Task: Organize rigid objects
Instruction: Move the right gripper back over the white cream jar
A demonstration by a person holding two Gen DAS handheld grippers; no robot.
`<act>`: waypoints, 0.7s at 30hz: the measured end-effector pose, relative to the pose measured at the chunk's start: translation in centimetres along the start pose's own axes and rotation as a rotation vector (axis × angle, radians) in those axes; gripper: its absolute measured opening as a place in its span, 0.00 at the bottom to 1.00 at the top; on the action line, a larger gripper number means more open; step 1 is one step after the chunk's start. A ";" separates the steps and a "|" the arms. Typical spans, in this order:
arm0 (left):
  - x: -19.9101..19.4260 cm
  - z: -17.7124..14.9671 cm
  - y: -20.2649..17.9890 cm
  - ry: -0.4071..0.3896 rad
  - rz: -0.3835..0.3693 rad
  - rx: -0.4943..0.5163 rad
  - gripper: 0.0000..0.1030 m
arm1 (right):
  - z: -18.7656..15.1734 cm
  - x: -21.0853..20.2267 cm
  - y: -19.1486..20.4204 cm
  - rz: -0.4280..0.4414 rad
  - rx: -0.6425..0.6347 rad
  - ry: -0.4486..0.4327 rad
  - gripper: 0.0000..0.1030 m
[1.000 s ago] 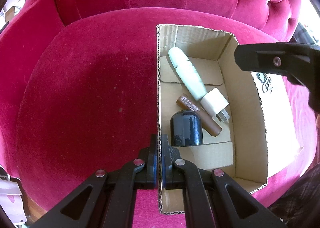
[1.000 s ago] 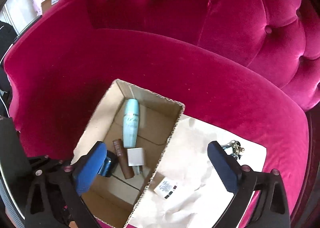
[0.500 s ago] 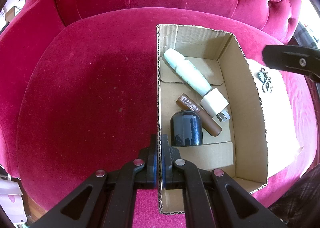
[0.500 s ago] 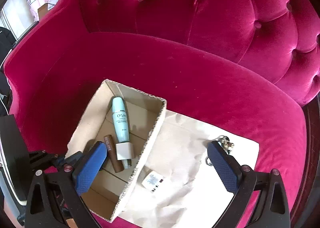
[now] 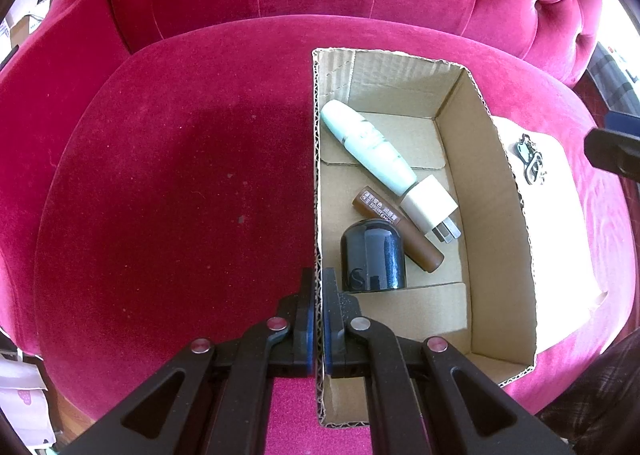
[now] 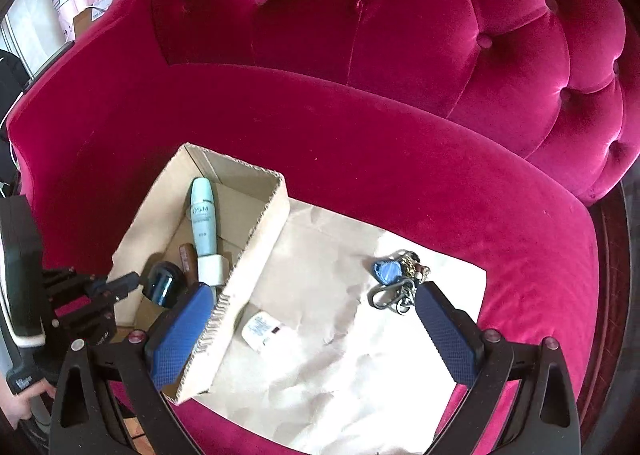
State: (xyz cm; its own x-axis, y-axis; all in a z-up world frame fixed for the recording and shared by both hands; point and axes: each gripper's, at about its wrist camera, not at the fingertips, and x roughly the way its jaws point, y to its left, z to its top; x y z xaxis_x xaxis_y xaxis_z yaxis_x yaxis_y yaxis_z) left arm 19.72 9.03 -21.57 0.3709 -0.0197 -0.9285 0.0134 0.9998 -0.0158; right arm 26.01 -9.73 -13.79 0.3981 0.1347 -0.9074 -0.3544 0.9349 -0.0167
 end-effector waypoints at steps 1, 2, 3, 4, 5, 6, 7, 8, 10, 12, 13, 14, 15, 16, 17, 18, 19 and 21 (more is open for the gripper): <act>0.0 0.0 0.0 0.000 0.001 0.001 0.03 | -0.1 -0.1 0.0 -0.002 -0.002 0.003 1.00; 0.0 0.0 -0.1 0.000 0.001 0.002 0.03 | -0.3 -0.1 -0.1 -0.003 -0.003 0.005 1.00; 0.0 0.0 -0.1 0.000 0.001 0.003 0.03 | -0.6 0.0 -0.2 -0.002 -0.005 0.007 1.00; 0.0 0.0 -0.1 -0.001 0.001 0.003 0.03 | -0.8 0.0 -0.3 0.000 -0.007 0.009 1.00; 0.0 0.0 -0.1 -0.001 0.001 0.004 0.03 | -1.0 0.0 -0.4 0.003 -0.011 0.011 1.00; 0.0 -0.1 -0.1 -0.001 0.001 0.004 0.03 | -1.2 0.0 -0.5 0.004 -0.018 0.013 1.00; 0.0 -0.1 -0.1 -0.001 0.002 0.004 0.03 | -1.5 0.1 -0.6 0.001 -0.024 0.016 1.00; 0.0 -0.1 -0.1 -0.001 0.002 0.004 0.03 | -1.6 0.2 -0.6 -0.002 -0.026 0.019 1.00; 0.0 -0.1 -0.1 -0.001 0.002 0.006 0.03 | -2.1 0.5 -0.8 -0.004 -0.026 0.027 1.00; 0.0 -0.1 -0.2 -0.001 0.003 0.006 0.03 | -2.5 0.7 -1.1 -0.001 -0.021 0.029 1.00; 0.0 -0.1 -0.2 0.000 0.003 0.007 0.03 | -2.7 0.8 -1.2 0.002 -0.020 0.030 1.00; 0.0 -0.1 -0.2 -0.001 0.004 0.009 0.03 | -3.0 1.0 -1.3 0.003 -0.019 0.031 1.00; 0.0 -0.1 -0.3 0.000 0.004 0.010 0.03 | -3.3 1.1 -1.4 0.004 -0.019 0.029 1.00; 0.0 -0.1 -0.3 0.000 0.005 0.011 0.03 | -3.4 1.1 -1.4 0.003 -0.019 0.028 1.00; 0.0 0.0 -0.3 0.000 0.005 0.012 0.03 | -3.7 1.2 -1.5 0.005 -0.020 0.029 1.00; 0.0 0.0 -0.3 0.000 0.006 0.012 0.03 | -4.0 1.4 -1.7 0.015 -0.019 0.030 1.00; 0.0 0.0 -0.3 0.000 0.005 0.012 0.03 | -4.1 1.5 -1.8 0.019 -0.016 0.030 1.00; 0.0 0.0 -0.4 0.001 0.005 0.012 0.03 | -4.5 1.6 -2.1 0.027 -0.014 0.033 1.00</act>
State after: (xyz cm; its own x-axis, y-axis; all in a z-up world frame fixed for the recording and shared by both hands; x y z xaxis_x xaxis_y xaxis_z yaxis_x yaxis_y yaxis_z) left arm 19.75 8.67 -21.55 0.3704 -0.0147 -0.9288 0.0223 0.9997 -0.0069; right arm 23.65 -12.98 -17.11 0.3603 0.1491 -0.9209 -0.3764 0.9264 0.0028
